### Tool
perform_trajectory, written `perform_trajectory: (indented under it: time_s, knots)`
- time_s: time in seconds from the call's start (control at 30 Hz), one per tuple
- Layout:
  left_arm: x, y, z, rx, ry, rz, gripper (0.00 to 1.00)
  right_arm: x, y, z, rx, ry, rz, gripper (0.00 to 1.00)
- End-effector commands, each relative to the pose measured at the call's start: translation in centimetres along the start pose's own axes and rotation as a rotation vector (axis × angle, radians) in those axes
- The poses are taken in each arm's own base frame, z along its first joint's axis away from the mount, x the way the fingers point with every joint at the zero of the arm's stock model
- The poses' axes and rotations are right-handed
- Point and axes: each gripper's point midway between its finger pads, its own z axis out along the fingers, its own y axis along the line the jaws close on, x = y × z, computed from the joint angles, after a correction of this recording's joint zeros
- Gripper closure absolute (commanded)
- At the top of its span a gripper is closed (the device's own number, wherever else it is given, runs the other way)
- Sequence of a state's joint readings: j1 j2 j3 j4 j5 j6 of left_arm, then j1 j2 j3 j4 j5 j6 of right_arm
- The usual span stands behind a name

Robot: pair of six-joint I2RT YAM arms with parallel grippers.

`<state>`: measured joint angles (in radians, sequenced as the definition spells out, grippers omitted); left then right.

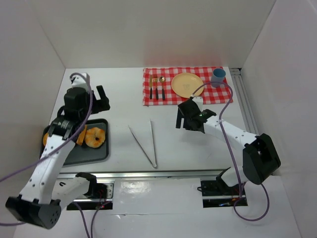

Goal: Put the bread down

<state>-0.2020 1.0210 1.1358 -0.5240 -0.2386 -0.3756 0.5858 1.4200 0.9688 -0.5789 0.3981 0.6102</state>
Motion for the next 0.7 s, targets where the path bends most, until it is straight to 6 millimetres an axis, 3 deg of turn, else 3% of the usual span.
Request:
perform_trajectory:
  time_s: [0.0, 0.07, 0.17, 0.2, 0.33, 0.43, 0.47, 0.57, 0.67]
  knots:
    - [-2.6, -1.1, -1.3, 0.082, -0.185, -0.079, 0.0, -1.5, 1.2, -0.6, -0.041, -0.087, 0.048, 0.0]
    - [-1.6, -1.9, -1.3, 0.135, -0.161, -0.061, 0.0, -1.7, 1.1, -0.8, -0.029, -0.098, 0.041, 0.0]
    - [-1.1, -0.8, -1.0, 0.047, -0.105, -0.129, 0.0, -1.3, 2.3, -1.1, -0.044, -0.104, 0.009, 0.0]
    - [-0.1, -0.1, -1.1, 0.007, -0.059, -0.129, 0.0, -1.2, 2.4, -1.2, -0.042, -0.11, 0.0, 0.0]
    - [0.1, 0.9, -1.9, -0.051, -0.018, -0.125, 0.0, -0.4, 4.7, -2.3, -0.106, -0.115, -0.041, 0.0]
    - [1.1, 2.2, -2.5, -0.113, 0.0, -0.137, 0.0, 0.6, 8.1, -3.6, -0.21, -0.119, -0.103, 0.0]
    - [0.6, 2.2, -3.4, -0.101, -0.03, -0.146, 0.0, 1.0, 9.5, -4.0, -0.26, -0.134, -0.116, 0.0]
    - [1.4, 2.5, -4.8, -0.088, -0.027, -0.146, 0.0, 4.3, 13.5, -5.3, -0.416, -0.099, -0.188, 0.0]
    - [2.4, 3.9, -6.3, -0.14, -0.011, -0.148, 0.01, 6.8, 15.6, -5.7, -0.469, -0.093, -0.269, 0.0]
